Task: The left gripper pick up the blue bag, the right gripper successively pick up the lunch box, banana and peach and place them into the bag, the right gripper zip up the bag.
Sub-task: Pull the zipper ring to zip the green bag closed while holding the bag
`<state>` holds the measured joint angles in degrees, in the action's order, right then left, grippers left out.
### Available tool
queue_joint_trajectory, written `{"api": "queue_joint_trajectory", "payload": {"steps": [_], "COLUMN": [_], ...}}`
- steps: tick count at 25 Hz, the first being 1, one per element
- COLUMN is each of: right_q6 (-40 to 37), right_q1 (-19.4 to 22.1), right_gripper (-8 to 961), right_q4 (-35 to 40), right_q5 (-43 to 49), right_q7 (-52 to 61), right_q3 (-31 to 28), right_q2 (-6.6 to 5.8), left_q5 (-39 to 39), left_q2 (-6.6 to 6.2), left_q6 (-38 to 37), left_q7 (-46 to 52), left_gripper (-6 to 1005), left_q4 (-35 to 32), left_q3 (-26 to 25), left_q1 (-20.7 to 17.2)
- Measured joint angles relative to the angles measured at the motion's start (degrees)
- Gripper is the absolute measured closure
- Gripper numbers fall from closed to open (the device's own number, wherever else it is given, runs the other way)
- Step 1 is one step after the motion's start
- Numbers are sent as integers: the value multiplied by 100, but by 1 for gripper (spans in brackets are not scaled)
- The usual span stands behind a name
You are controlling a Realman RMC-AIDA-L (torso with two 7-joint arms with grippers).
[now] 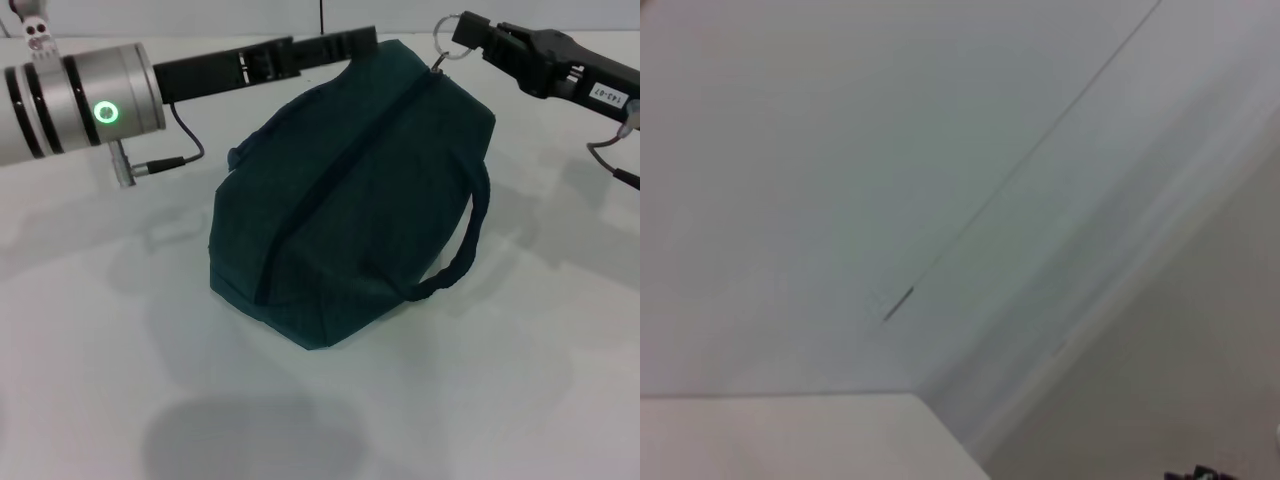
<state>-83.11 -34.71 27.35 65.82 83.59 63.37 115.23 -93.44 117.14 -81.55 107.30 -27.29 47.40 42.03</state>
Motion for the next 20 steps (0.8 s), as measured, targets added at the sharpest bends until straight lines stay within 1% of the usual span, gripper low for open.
{"api": "queue_joint_trajectory", "payload": {"steps": [7,12,14,20], "right_q6": [-13,-30,-39,-56], "right_q1": [17,17,21,44], "right_gripper": [947,947,947,946], "right_q4": [15,16,10,-16], "right_q5": [-8,-8,-9,-9], "right_q7": [-1,-1,-1,-1], "right_q3": [0,0,0,-4], "right_q2": [0,0,0,0], "left_q5": [-258,-597,-650,-594], "left_q2": [102,153,176,191], "left_q6": [10,69,86,87], "left_q7": [47,70,45,-13], "left_gripper": [137,138,156,325], "left_q4": [-3,-5,-5,-5], "left_q3": [-3,-3,-2,-38], "left_q1": [-16,92,116,108]}}
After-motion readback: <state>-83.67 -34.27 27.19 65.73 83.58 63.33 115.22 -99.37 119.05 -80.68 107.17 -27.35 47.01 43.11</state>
